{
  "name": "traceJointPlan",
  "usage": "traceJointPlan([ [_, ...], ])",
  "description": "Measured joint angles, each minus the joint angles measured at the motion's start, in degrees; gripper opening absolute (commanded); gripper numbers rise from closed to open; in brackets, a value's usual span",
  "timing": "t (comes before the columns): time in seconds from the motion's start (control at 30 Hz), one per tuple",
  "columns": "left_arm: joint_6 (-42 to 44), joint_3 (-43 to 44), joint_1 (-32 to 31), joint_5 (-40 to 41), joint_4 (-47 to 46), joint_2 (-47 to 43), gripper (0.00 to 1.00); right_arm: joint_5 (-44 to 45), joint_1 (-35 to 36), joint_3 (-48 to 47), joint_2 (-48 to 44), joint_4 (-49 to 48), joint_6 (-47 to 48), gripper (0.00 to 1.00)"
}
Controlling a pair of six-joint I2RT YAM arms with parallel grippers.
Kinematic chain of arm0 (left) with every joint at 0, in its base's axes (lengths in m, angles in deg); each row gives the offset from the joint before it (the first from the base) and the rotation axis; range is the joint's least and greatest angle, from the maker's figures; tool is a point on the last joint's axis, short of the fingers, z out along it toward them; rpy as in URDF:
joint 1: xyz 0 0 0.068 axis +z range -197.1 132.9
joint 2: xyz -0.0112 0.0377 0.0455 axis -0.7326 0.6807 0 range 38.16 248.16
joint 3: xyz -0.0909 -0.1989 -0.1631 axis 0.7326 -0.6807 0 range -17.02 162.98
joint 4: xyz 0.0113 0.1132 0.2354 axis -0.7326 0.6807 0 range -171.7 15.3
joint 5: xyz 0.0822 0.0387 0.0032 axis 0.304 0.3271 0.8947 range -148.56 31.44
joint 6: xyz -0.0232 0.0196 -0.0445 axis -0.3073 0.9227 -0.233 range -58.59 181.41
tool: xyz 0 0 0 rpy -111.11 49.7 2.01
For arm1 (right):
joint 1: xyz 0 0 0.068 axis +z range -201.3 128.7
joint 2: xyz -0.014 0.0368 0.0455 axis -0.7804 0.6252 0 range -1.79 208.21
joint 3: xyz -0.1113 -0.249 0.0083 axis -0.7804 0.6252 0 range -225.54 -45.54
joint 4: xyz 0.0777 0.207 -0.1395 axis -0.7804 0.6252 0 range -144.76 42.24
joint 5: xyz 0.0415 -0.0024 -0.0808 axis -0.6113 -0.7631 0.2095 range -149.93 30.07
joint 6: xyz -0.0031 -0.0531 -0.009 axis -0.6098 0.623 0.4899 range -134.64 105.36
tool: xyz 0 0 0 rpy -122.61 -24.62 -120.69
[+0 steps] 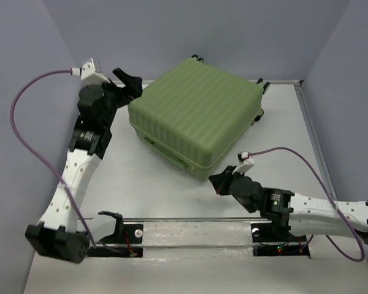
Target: Pack the luggage
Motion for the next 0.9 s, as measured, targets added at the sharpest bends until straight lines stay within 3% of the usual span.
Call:
traceJointPlan([
  [0.23, -0.35, 9.38, 13.55, -7.52, 0.87, 23.58, 0.97, -0.57, -23.78, -1.62, -1.57, 12.52, 2.08, 0.07],
  [0.4, 0.04, 15.61, 19.04, -12.09, 6.43, 37.18, 0.97, -6.75, -40.57, -1.79, 0.46, 10.34, 7.61, 0.07],
  [0.53, 0.46, 25.27, 21.09, -15.45, 7.74, 47.65, 0.95, -16.52, -53.66, -3.93, 10.14, 5.27, 10.84, 0.07],
  [0.73, -1.09, 27.06, 19.21, -18.93, 7.52, 54.82, 0.94, -28.57, -59.17, -12.44, 28.46, -2.84, 13.66, 0.07],
  [0.9, -4.50, 23.08, 15.04, -20.98, 2.91, 58.10, 0.94, -33.73, -59.45, -16.74, 35.82, -5.11, 15.54, 0.08],
])
